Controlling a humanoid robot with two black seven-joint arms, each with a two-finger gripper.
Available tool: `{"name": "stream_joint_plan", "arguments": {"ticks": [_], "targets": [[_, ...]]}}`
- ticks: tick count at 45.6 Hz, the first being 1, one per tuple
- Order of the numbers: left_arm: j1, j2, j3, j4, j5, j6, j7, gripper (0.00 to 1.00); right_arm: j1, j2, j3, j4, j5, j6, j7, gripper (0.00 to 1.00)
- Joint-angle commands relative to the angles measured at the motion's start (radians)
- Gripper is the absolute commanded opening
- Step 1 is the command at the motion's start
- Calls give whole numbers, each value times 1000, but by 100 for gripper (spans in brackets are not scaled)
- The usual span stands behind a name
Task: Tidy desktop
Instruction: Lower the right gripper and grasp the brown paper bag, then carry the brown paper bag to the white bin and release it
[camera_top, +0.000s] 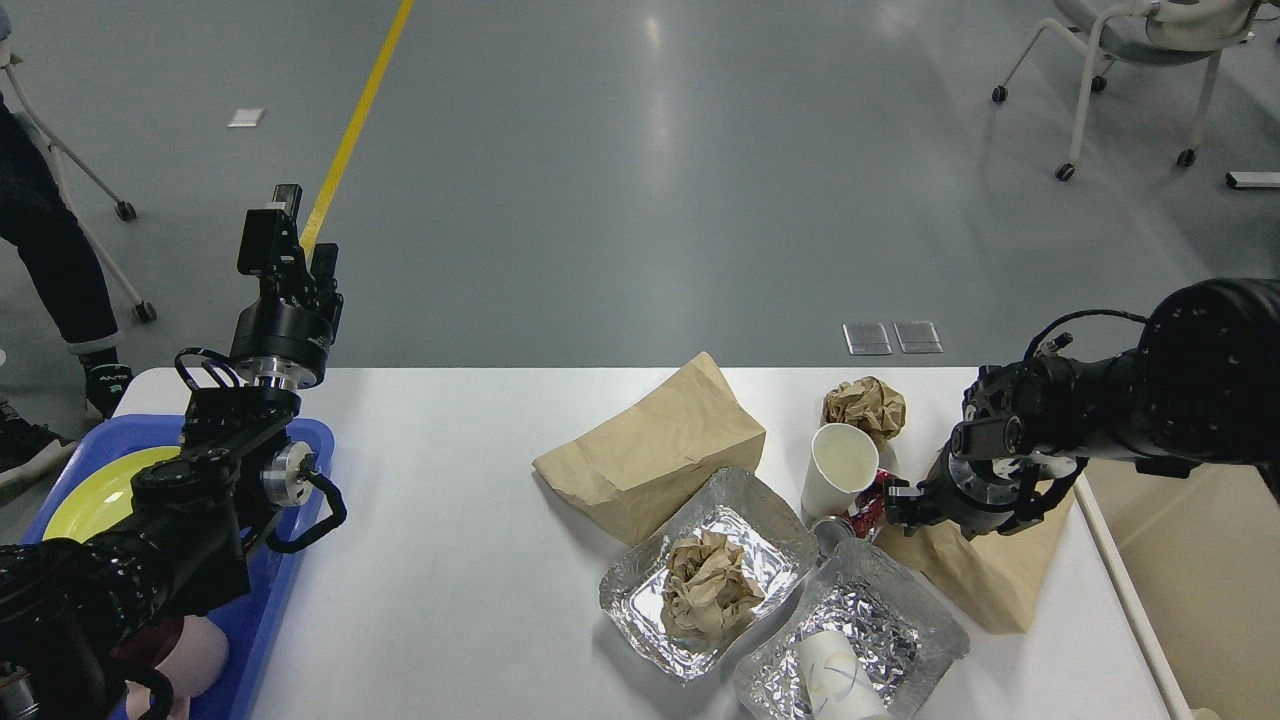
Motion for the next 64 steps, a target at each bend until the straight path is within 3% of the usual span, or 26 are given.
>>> {"name": "stream_joint_plan", "arguments": {"ticks": [1, 4, 6, 15, 22, 36, 50, 58, 64], "targets": [[0, 0, 0, -1, 0, 0, 0, 97, -10, 1, -19, 0, 0, -15, 0, 20], [0, 0, 0, 1, 0, 0, 0, 97, -10, -1, -23, 2, 0, -9, -3, 4], [0, 0, 0, 1, 0, 0, 0, 97, -12, -4, -30, 2, 0, -8, -11, 0], [0, 0, 0, 1, 0, 0, 0, 97, -10, -8, -71, 5, 2, -4, -46, 0], [0, 0, 0, -1, 0, 0, 0, 97, 28, -31, -114, 7, 3, -4, -48, 0], [0, 0, 0, 1, 0, 0, 0, 97, 355, -235, -80, 53, 5, 11, -44, 0], [0, 0, 0, -1, 0, 0, 0, 97, 665, -456, 134, 50, 19, 184, -41, 0], [0, 0, 0, 1, 0, 0, 0, 97, 703, -496, 179, 42, 19, 227, -41, 0], [0, 0, 0, 1, 0, 0, 0, 97, 630, -507, 156, -21, 17, 209, -43, 0]]}}
